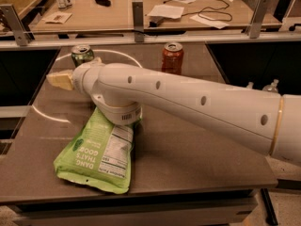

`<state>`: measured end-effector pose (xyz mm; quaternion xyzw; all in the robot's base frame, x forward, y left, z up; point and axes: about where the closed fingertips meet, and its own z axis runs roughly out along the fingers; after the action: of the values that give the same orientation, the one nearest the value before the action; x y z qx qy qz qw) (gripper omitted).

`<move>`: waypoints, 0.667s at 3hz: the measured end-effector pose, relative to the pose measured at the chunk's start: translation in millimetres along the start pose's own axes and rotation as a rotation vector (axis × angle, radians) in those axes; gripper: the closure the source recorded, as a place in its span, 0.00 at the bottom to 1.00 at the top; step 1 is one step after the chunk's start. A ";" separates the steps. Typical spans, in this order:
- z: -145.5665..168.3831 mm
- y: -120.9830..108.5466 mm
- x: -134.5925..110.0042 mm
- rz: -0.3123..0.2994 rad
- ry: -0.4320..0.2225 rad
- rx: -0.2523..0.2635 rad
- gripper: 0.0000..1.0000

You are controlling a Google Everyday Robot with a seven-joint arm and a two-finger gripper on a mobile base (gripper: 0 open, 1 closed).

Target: Move green can near coke can

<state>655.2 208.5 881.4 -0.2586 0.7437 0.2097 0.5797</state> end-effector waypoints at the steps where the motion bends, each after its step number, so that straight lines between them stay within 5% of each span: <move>1: 3.6 0.3 -1.5 -0.009 -0.014 -0.004 0.40; 2: 6.1 0.7 -4.6 -0.020 -0.027 -0.011 0.42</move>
Offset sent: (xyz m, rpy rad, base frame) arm 0.0090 0.0054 0.0038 0.0056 -0.0499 0.0242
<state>660.2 213.5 884.5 -0.2663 0.7319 0.2115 0.5905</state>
